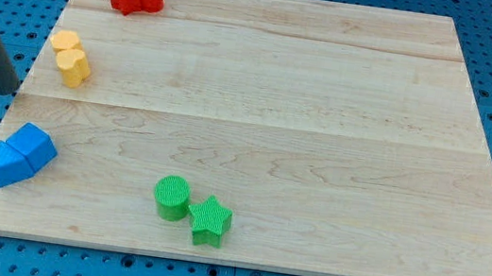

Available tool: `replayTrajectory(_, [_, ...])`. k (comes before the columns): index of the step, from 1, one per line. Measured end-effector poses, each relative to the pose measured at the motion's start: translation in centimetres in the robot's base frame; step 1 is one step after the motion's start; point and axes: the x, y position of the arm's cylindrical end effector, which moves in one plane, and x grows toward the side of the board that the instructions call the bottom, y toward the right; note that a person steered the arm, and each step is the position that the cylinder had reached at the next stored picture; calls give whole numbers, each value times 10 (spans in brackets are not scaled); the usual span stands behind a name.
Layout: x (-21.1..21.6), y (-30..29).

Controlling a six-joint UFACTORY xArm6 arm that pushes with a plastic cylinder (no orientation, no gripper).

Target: Separate the yellow heart from the hexagon

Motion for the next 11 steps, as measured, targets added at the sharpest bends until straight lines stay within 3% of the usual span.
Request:
replayTrajectory(7, [4,15])
replayTrajectory(8, [-6,17])
replayTrajectory(11, [-72,94])
